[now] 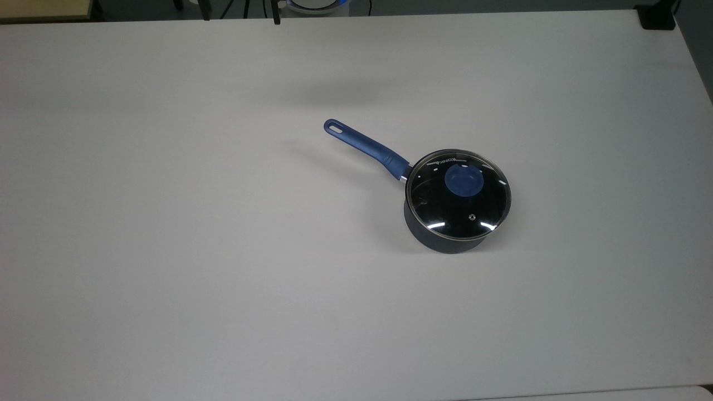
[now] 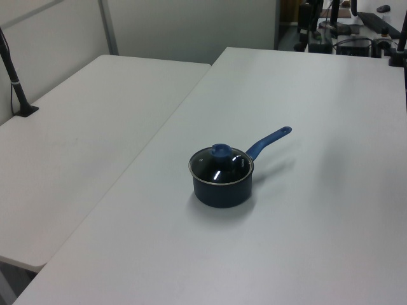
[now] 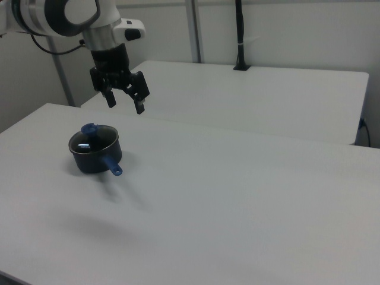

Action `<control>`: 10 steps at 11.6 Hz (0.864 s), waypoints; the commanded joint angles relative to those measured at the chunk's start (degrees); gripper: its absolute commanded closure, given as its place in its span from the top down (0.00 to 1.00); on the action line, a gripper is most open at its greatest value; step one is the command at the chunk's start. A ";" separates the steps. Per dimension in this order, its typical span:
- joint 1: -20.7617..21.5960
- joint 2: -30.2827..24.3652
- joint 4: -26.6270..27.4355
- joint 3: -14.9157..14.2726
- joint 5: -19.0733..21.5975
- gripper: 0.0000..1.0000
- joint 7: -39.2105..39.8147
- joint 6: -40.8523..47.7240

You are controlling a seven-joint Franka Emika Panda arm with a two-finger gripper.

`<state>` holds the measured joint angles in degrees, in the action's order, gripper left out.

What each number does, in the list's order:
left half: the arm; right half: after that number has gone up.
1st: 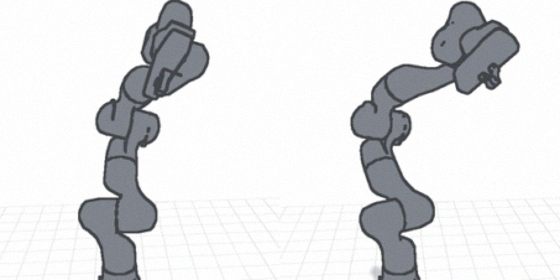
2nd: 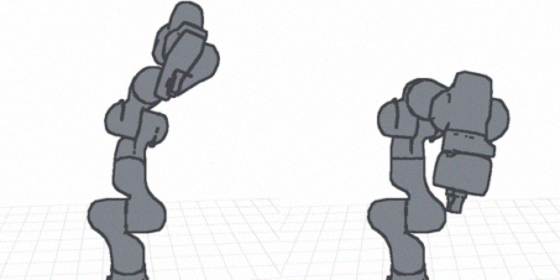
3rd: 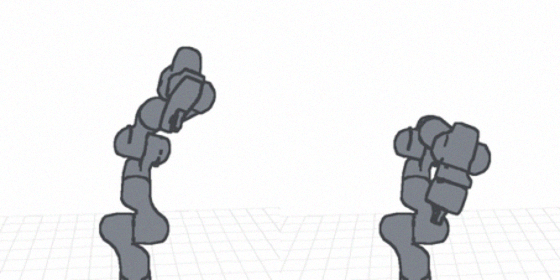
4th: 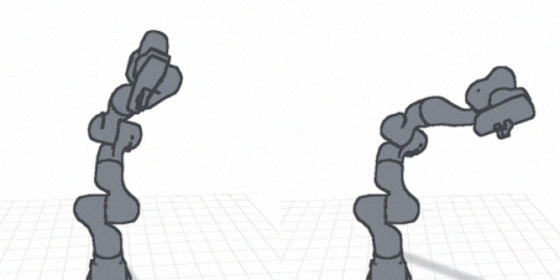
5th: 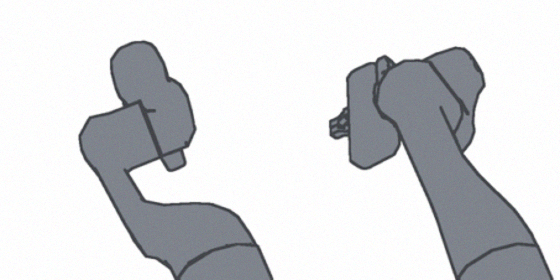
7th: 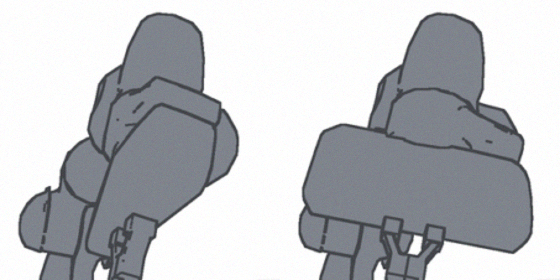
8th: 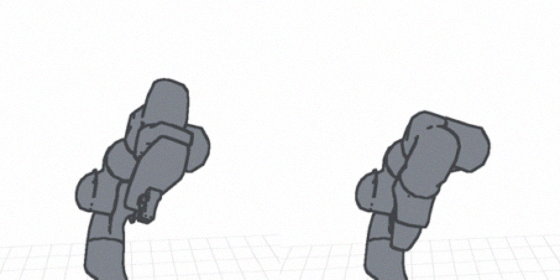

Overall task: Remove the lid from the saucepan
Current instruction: 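Move the gripper down over the blue knob of the glass lid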

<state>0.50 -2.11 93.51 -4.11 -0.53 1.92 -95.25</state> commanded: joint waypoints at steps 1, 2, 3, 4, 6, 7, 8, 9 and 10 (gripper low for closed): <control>0.12 0.17 1.31 -0.19 0.44 1.00 1.06 -1.25; 0.20 0.09 1.41 -0.19 0.52 1.00 0.80 -0.90; 0.20 0.18 1.41 -0.19 0.53 1.00 0.63 -0.90; 0.20 0.18 1.41 -0.19 0.53 1.00 0.62 -1.16; 0.20 0.35 1.41 -0.19 0.61 1.00 1.23 -1.25; 0.20 0.70 1.41 -0.19 0.61 1.00 3.41 -1.25; 0.46 2.01 1.32 0.50 0.44 1.00 9.18 -1.25; 0.55 3.76 0.54 1.90 -0.17 1.00 12.20 -1.68; 0.21 5.78 -1.39 5.05 -0.70 1.00 11.53 -3.69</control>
<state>0.54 0.16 93.86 -3.22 -0.53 10.32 -95.28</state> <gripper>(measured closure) 0.000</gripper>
